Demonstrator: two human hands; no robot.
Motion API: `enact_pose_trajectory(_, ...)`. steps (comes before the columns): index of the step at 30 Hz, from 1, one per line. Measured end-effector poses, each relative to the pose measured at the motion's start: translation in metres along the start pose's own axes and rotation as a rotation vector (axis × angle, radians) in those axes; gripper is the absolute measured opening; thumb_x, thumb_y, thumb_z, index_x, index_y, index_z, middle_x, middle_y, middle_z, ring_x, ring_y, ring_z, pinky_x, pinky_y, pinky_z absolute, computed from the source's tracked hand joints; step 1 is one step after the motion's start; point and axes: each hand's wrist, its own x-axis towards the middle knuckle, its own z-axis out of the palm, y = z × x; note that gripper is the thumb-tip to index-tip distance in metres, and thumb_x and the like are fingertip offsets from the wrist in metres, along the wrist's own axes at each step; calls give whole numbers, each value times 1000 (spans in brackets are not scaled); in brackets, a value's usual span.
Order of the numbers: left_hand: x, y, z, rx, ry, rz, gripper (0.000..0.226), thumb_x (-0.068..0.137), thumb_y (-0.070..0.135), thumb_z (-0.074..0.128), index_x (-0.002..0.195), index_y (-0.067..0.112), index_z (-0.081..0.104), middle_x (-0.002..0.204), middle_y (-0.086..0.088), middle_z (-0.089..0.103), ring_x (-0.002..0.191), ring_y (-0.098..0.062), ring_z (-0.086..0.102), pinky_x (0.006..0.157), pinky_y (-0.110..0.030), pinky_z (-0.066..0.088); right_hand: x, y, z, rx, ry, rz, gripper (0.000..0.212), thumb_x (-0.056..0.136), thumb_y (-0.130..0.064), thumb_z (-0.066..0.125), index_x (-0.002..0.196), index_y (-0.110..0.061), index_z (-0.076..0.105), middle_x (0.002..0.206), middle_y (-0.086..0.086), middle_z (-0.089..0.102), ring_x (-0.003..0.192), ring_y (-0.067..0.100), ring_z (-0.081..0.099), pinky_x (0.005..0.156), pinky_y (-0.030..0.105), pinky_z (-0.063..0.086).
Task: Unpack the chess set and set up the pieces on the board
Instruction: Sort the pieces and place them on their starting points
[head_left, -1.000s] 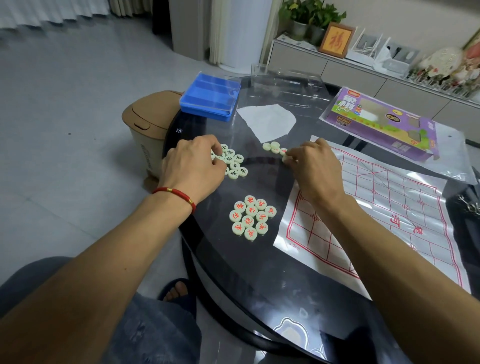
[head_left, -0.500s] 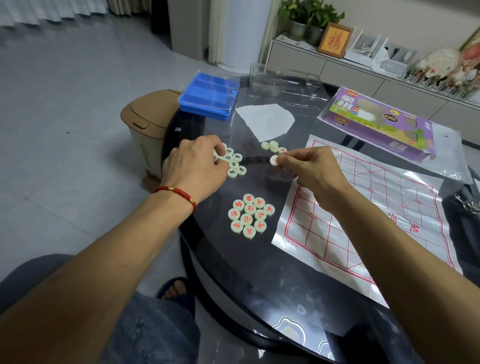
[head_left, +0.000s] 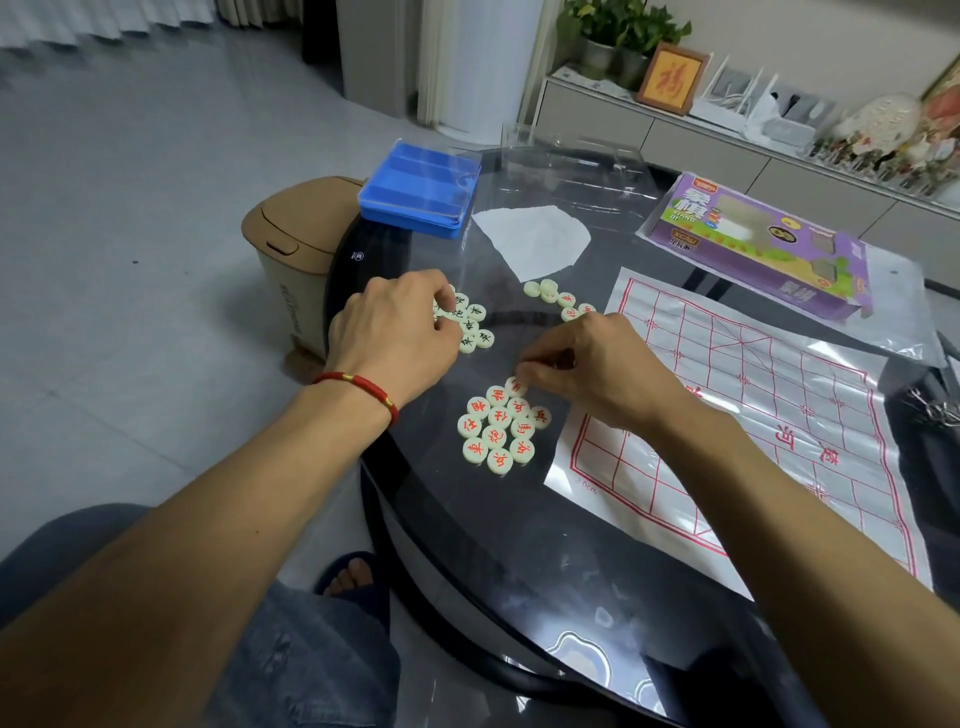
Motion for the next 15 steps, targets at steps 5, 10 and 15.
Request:
enact_pose_trajectory(5, -1, 0, 0, -3, 0, 6, 19, 82, 29, 56, 98, 34, 64, 78, -3, 68, 83, -32, 63, 81, -46, 55, 12, 27, 4, -189, 259, 296, 19, 99, -18, 64, 113, -14, 76, 105, 9, 71, 87, 24, 65, 78, 40, 60)
enact_pose_trajectory(10, -2, 2, 0, -3, -5, 17, 19, 84, 27, 56, 100, 32, 65, 70, 1, 64, 80, -30, 63, 79, -45, 56, 10, 24, 6, -278, 204, 266, 26, 100, -23, 61, 120, -15, 75, 111, 9, 64, 98, 26, 59, 74, 43, 58)
enact_pose_trajectory(15, -4, 3, 0, -3, 3, 34, 19, 85, 27, 57, 102, 32, 66, 75, -1, 67, 81, -30, 64, 78, -45, 56, -7, 14, 8, -184, 169, 145, 24, 95, -8, 65, 112, -19, 79, 112, 5, 70, 99, 22, 60, 73, 39, 59)
